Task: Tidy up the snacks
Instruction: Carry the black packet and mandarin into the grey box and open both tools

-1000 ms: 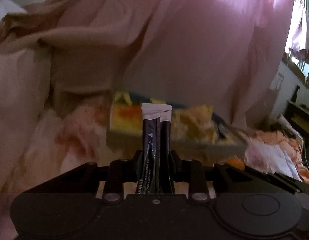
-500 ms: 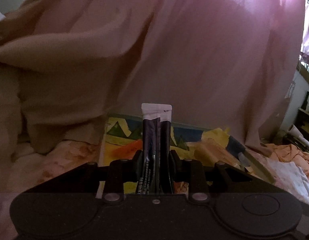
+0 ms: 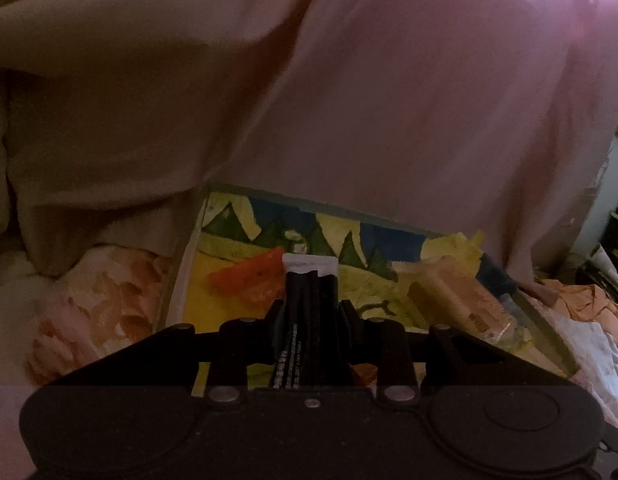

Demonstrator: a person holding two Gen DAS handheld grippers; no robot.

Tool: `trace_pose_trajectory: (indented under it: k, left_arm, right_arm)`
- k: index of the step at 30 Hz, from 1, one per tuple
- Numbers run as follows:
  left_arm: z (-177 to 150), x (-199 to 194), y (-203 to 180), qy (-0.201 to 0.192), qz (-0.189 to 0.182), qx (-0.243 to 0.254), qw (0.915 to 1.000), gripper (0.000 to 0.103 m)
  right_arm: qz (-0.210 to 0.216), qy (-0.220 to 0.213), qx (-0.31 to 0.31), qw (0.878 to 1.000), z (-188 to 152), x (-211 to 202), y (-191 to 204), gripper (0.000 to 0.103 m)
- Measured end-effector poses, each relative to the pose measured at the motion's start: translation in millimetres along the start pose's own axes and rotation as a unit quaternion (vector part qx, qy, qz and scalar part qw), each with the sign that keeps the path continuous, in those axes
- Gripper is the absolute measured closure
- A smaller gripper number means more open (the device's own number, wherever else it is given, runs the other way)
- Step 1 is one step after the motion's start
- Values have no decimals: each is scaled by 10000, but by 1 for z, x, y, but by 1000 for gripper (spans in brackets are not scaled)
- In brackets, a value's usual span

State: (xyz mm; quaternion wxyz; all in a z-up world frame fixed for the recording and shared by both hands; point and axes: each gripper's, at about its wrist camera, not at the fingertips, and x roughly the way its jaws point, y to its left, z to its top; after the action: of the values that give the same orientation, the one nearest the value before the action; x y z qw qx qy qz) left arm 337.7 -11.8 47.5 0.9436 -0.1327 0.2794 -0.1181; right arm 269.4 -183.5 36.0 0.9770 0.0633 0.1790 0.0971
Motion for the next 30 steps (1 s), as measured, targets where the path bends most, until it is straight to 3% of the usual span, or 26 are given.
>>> trace_pose_trajectory:
  k: [3, 7, 18, 22, 30]
  left_arm:
    - [1, 1, 1, 23, 37, -72, 10000, 68]
    - [3, -4, 4, -42, 78, -274, 9996, 46]
    - [7, -62, -1, -581, 120, -252, 9979, 13]
    - [7, -92, -11, -785, 8, -135, 9968, 7]
    - [-6, -156, -31, -1107, -147, 143, 9936, 1]
  right_arm:
    - [-23, -11, -16, 10000, 1, -1, 1, 59]
    - [-116, -33, -45, 9999, 2, -7, 2, 51]
    - [-237, -430, -310, 9983, 21, -55, 5, 26]
    - [-388, -654, -403, 9963, 29, -85, 5, 7]
    - [-676, -885, -708, 9913, 38, -146, 4, 0]
